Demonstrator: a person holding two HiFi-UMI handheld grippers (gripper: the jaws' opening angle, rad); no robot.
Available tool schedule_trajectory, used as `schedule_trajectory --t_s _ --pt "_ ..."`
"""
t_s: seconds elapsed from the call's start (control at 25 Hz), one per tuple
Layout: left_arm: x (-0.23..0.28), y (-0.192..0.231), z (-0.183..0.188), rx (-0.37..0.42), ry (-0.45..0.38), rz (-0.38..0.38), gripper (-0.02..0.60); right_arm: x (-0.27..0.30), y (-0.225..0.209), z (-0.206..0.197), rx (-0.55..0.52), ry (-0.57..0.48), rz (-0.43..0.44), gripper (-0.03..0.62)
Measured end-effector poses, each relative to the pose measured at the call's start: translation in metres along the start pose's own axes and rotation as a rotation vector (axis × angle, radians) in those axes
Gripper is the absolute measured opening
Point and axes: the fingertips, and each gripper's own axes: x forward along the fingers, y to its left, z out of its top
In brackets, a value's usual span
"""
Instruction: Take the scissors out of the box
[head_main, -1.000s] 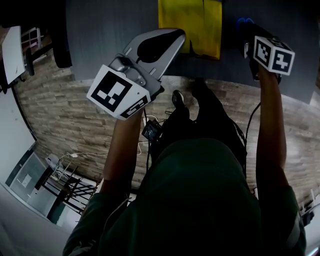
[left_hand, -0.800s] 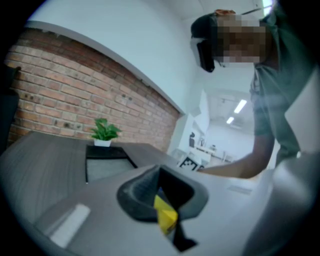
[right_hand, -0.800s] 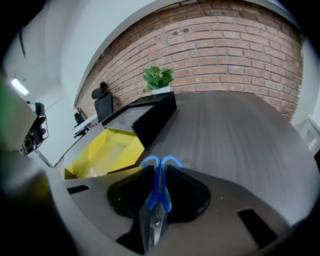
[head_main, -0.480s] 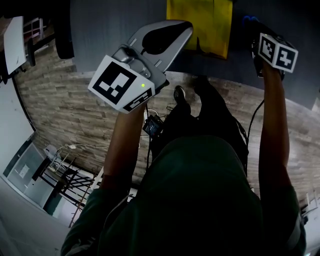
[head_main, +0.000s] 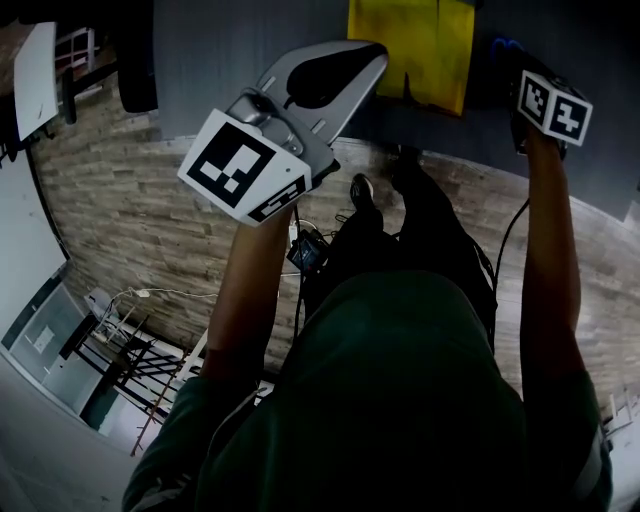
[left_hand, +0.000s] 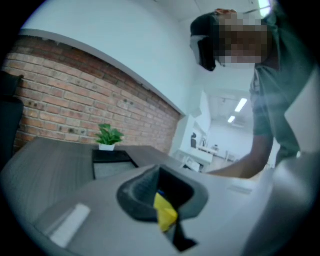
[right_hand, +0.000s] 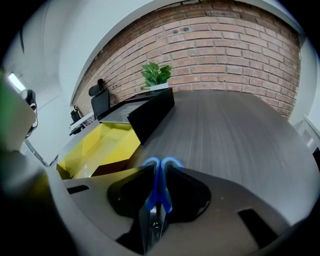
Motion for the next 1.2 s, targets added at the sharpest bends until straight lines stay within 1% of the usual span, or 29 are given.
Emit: schedule_trajectory --t_s 0.2,0.36,0.52,0.64,0.8,1.0,1.12,1.2 --pt "-0.007 -0.013 0.009 0.023 -0.017 0.003 -0.016 -0.007 -0.004 -0.005 -0.031 -0.004 -0.014 0.075" --pt "-0.019 -0.027 0.016 0.044 -0.031 0.003 -0.015 -0.021 -0.002 -0.003 -0.048 -0.024 -0.019 0.097" --pt "-0.036 -0.034 0.027 0.067 -0.053 0.002 -0.017 -0.044 0.009 0.019 -0.06 -0.087 -0.041 0.096" --pt "-0.05 -0.046 0.035 0.085 -0.073 -0.002 -0.017 -0.076 0.025 0.038 -0.079 -0.166 -0.03 0.094" --pt "-0.07 -0.063 0.043 0.111 -0.095 -0.012 -0.017 -0.129 0.059 0.066 -0.136 -0.287 0.029 0.031" --pt "-0.104 -0.084 0.049 0.138 -0.122 -0.015 -0.015 -0.201 0.12 0.093 -0.23 -0.417 0.121 0.014" --pt "-0.126 -0.095 0.05 0.155 -0.14 -0.016 -0.017 -0.241 0.159 0.099 -0.302 -0.47 0.165 0.008" --pt "-0.141 -0.102 0.051 0.164 -0.152 -0.016 -0.015 -0.265 0.183 0.098 -0.343 -0.492 0.179 0.006"
